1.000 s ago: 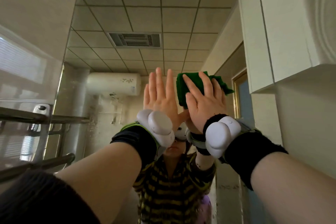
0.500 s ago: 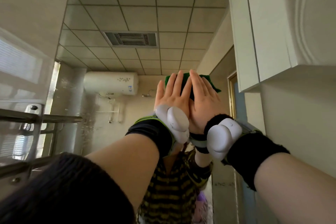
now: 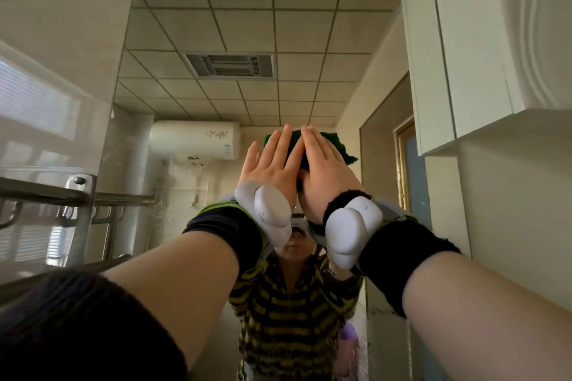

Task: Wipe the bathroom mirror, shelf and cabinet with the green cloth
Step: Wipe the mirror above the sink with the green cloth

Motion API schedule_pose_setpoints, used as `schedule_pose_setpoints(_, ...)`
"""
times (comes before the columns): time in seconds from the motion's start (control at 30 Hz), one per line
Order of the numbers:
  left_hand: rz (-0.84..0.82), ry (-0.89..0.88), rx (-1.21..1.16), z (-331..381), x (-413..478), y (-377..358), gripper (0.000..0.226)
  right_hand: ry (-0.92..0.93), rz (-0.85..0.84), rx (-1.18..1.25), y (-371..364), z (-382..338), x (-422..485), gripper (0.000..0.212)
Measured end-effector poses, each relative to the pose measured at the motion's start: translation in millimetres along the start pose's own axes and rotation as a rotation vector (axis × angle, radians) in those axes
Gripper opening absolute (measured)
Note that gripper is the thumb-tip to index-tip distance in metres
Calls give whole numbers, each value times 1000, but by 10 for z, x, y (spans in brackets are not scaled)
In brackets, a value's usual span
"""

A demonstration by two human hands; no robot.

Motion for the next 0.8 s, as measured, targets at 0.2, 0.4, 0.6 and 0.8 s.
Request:
schedule_pose_setpoints(0.2,50,29,-5,-114,96,-2,69,-36,-8,-25,-58,-17,147,68)
schedule_pose_setpoints(0.4,185,24,-20,-307,202,59,70,-6,-1,-82,-57,-78,364,68)
schedule_pose_setpoints(0.6,261,84,24,-431,234,37,69,28,36,-161,-107,-81,391,65)
schedule_pose_setpoints(0.8,315,89,9,-428,131,71,67,29,63,-169,-154,-108,304,63)
Point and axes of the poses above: each hand's wrist, its own x-axis towards the middle knuckle, its own y-axis out of the back of the hand, z = x × y, the point moved 10 cm from there along x, towards the middle knuckle, and after that the axes turned 7 degrees about y, right-handed, at the moved point
